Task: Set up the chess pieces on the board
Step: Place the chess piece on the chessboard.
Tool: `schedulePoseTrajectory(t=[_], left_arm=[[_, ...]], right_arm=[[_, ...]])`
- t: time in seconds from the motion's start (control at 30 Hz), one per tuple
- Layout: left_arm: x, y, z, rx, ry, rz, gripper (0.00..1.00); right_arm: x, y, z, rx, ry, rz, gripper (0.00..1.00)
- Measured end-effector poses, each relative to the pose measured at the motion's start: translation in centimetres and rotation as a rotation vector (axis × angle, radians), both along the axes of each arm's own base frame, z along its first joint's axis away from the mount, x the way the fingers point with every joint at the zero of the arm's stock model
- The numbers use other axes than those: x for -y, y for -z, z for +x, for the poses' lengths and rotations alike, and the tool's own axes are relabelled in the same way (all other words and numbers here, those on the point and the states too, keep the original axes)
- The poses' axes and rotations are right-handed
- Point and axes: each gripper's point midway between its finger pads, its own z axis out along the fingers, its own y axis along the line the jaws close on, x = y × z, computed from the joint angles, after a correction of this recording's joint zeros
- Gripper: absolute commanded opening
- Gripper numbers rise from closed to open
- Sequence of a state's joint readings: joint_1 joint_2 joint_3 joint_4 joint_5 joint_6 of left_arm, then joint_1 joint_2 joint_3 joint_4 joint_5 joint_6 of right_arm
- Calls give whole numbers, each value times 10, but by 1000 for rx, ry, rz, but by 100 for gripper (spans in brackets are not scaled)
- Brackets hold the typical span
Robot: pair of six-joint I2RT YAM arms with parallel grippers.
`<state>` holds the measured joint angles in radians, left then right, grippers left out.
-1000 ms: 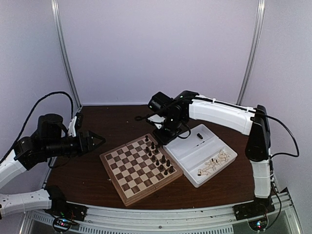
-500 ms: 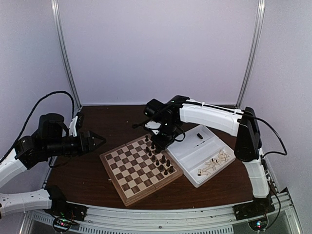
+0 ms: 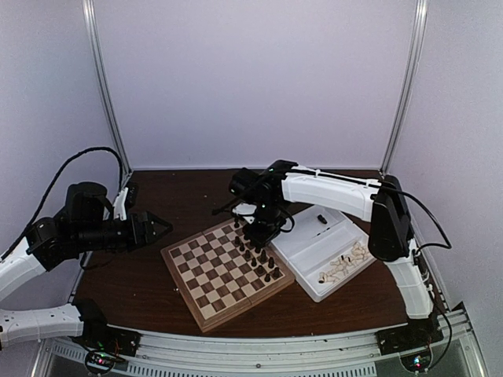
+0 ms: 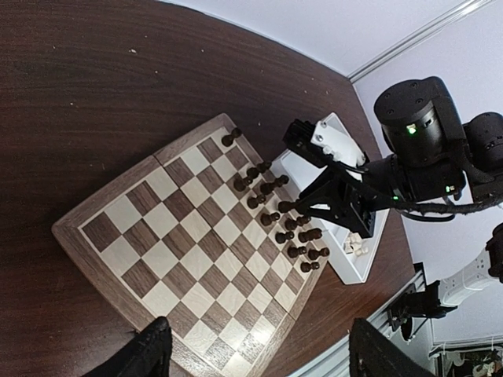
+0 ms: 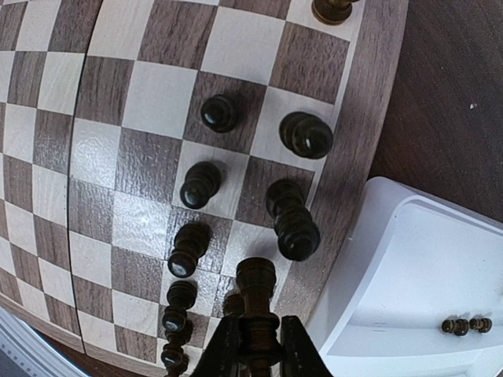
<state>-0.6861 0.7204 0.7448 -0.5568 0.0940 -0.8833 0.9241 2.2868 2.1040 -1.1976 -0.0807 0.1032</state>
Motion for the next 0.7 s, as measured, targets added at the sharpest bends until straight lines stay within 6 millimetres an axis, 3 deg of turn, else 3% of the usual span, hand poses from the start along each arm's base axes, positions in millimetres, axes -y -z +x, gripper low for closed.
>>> schedulePoseTrajectory(t=[0.5,0.7], left_arm=[[1,4,1,-9,4,16,77],[1,4,1,-10,8,24,78]], right_arm=[[-3,6,4,5,-6,-12,4],[-4,7,5,7,-12,-14,18]])
